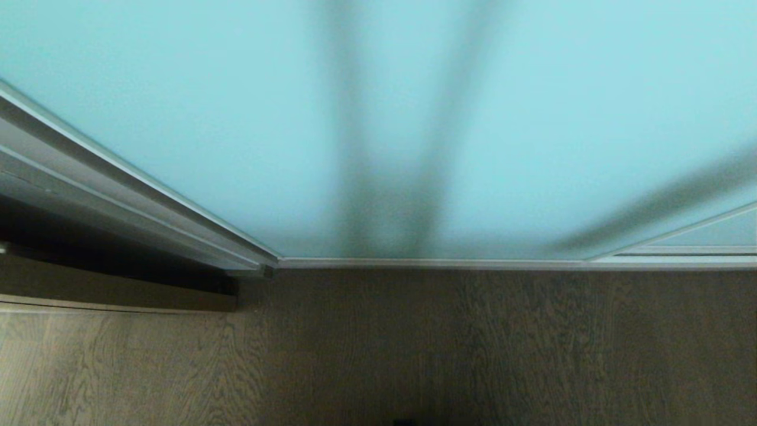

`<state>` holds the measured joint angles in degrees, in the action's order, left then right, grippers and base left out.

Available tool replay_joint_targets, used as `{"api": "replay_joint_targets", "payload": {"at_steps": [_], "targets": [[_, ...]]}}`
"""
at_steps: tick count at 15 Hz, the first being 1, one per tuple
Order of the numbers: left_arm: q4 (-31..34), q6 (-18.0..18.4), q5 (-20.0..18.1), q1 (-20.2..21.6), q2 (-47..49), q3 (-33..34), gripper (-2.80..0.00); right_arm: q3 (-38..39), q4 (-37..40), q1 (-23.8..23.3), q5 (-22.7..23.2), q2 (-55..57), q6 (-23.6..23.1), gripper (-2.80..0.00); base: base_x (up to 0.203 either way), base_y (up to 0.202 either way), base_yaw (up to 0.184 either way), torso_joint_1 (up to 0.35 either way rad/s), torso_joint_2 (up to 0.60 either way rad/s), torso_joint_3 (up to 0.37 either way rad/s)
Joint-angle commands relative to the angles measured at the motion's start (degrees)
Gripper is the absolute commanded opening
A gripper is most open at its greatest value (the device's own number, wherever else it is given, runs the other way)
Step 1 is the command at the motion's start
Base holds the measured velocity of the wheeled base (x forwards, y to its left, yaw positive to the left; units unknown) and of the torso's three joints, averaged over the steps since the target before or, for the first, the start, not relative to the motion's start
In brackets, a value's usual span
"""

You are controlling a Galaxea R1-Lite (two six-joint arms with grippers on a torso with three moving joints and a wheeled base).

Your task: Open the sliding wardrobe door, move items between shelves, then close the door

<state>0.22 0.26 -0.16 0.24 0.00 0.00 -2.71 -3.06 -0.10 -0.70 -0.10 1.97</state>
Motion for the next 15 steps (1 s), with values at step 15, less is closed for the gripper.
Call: {"api": "replay_joint_targets", "payload": {"at_steps": [15], "targets": [[0.0,0.0,0.0,0.0,0.1,0.1,-2.8,2.7,3.1,0.0,0.2,0.0,-1.8,-2.8,0.0,0.0,0.0,0.0,0.0,0.0]]}}
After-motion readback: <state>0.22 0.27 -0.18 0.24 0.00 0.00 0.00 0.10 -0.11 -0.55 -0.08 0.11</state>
